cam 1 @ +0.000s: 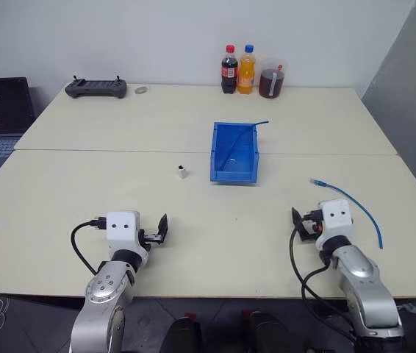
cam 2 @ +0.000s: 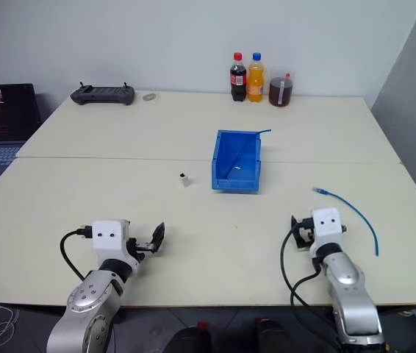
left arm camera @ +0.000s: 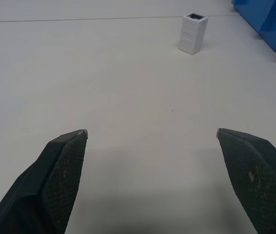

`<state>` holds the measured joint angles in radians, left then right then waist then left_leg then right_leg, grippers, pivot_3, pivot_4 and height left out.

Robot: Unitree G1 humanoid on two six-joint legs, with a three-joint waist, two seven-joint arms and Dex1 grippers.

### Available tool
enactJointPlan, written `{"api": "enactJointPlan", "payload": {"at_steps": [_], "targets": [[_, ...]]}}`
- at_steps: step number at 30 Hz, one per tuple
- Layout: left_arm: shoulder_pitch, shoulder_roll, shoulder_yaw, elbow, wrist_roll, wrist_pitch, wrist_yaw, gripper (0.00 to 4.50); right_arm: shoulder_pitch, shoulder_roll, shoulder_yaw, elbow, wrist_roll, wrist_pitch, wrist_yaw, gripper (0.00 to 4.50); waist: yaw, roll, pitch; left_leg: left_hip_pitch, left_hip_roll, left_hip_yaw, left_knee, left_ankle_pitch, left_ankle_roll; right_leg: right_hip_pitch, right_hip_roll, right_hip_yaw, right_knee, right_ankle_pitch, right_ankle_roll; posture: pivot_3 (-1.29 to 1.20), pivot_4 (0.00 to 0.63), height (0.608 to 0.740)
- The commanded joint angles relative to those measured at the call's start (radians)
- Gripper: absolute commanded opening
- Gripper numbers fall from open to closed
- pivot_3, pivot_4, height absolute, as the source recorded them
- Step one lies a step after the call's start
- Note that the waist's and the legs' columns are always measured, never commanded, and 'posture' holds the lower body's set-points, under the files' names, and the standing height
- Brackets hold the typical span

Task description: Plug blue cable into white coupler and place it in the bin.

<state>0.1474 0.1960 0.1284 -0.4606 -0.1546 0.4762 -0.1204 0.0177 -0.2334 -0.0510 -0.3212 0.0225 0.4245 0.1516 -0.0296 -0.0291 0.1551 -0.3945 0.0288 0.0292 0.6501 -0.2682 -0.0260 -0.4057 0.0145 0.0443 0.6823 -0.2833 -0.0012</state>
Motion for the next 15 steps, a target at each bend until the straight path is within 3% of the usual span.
{"api": "enactJointPlan", "payload": {"at_steps": [1,15], "targets": [[-0.013,0.008,0.013,-0.016,0.003,-0.015,-0.001,4.5,-0.014,-0.003,-0.012,-0.029,-0.001,-0.001,-0.007,4.49,0.0,0.0,0.0,0.0,0.0,0.0,0.0,0.0,0.0,0.0,0.0,0.0,0.0,0.0,0.0,0.0,0.15,0.74],[0.007,-0.008,0.007,-0.037,0.005,-0.032,0.007,4.5,-0.017,0.005,-0.004,-0.021,-0.003,0.003,-0.007,4.49,0.0,0.0,0.0,0.0,0.0,0.0,0.0,0.0,0.0,0.0,0.0,0.0,0.0,0.0,0.0,0.0,0.15,0.74]]}}
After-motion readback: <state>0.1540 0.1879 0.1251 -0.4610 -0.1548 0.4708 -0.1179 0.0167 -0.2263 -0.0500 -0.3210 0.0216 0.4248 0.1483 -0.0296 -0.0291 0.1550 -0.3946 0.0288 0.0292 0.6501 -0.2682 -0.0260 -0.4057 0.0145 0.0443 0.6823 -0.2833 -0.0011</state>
